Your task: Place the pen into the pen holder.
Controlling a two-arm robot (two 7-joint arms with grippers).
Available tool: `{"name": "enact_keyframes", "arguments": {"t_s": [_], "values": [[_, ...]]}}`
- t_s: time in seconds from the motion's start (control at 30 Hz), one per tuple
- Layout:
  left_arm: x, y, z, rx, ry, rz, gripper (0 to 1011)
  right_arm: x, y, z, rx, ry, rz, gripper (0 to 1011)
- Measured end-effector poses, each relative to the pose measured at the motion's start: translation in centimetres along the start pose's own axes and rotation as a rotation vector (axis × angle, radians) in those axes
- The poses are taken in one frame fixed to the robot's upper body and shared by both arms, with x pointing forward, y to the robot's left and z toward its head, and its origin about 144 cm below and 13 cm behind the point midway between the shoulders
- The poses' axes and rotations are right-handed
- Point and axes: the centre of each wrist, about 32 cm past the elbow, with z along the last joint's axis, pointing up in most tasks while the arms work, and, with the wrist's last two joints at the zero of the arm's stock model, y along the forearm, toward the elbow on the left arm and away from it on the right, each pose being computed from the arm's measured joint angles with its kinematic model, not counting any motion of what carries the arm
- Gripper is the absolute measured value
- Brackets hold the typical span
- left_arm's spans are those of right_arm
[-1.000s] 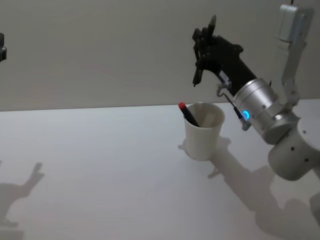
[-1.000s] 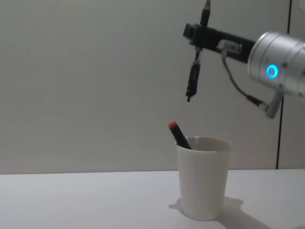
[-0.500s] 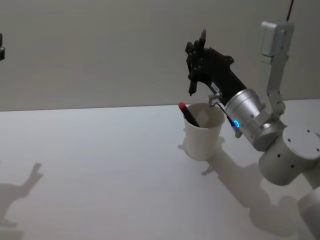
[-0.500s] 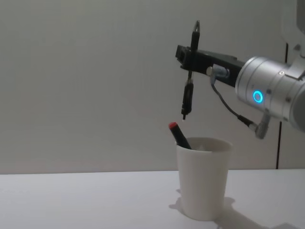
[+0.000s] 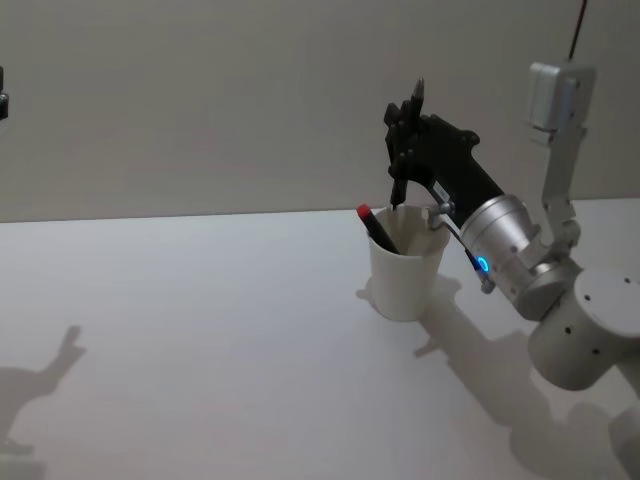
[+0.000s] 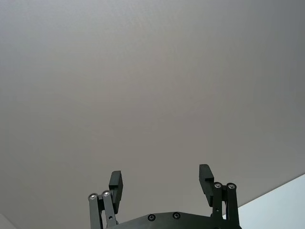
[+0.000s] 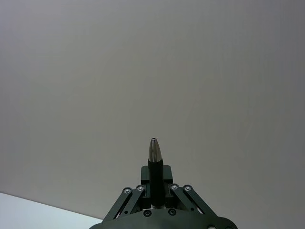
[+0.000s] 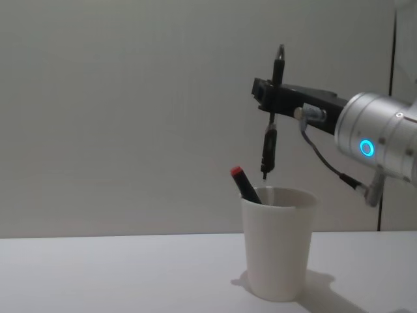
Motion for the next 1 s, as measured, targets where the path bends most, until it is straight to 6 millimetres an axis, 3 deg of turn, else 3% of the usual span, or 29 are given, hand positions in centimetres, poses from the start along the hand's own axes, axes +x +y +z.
{"name": "enact_keyframes", "arguments": {"t_s": [0.27, 0.4, 0.5, 1.0], "values": [[0.0, 0.0, 0.0, 0.000, 0.000, 0.000, 1001, 0.1, -1.0, 0.0, -0.008, 0.005, -0.015, 132], [0.0, 0.0, 0.0, 0.000, 0.000, 0.000, 1001, 0.1, -1.2, 0.0, -0.010, 0.006, -0.018, 196], [0.0, 0.0, 0.0, 0.000, 0.000, 0.000, 1001, 0.1, -1.3, 0.0, -0.011, 0.007, -0.021, 329], [0.0, 0.0, 0.0, 0.000, 0.000, 0.000, 1001, 0.1, -1.8, 0.0, -0.015, 0.009, -0.026, 793]]}}
